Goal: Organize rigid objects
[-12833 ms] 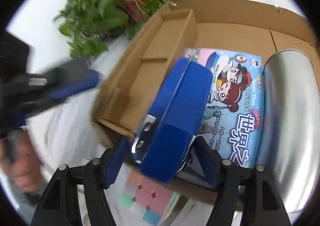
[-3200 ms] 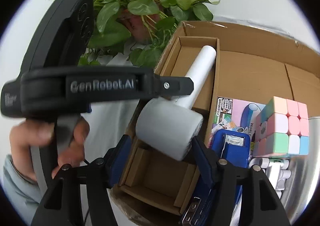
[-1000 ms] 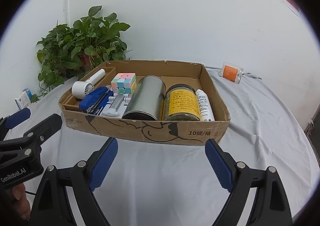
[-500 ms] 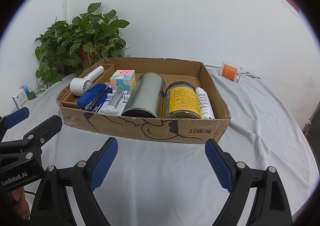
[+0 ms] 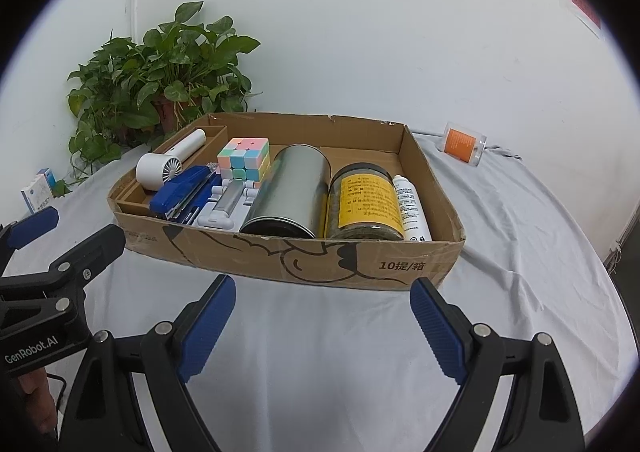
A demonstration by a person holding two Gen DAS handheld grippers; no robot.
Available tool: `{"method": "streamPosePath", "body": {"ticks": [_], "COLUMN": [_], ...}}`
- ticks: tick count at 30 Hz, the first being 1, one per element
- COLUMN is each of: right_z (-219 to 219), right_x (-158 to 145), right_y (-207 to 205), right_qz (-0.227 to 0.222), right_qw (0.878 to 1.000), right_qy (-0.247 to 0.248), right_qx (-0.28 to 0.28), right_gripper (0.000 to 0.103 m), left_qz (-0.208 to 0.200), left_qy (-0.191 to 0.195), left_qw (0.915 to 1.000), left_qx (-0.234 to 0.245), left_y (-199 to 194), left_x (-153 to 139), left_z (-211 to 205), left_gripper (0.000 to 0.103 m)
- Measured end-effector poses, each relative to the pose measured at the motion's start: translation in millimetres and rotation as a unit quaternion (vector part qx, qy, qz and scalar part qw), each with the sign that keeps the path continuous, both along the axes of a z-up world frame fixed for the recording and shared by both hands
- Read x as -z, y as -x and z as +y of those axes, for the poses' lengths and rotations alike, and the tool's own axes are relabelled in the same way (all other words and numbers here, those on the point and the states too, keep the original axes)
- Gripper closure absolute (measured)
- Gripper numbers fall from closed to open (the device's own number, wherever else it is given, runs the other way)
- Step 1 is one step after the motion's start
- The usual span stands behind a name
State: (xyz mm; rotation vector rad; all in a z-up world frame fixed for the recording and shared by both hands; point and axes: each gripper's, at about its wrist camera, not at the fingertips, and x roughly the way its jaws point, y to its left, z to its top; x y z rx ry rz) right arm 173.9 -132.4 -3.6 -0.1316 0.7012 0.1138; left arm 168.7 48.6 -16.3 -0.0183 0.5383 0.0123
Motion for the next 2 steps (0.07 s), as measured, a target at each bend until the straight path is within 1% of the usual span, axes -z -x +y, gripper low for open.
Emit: {"method": "streamPosePath", "body": {"ticks": [2], "right_z": [1.4], "right_x": [2.2], "right_y": [-4.5], "right_qz": [0.004], "right_qw": [1.000], "right_qy": [-0.002], "right_qx": [-0.001], "right_gripper": [0.014], "left_qz": [0.004], "left_qy": [0.010], "left_qw": [0.9999], "left_qx": [0.006], "left_y": [-7.1], "left_x": [0.0], "left_z": [2.2], "left_gripper": [0.000]}}
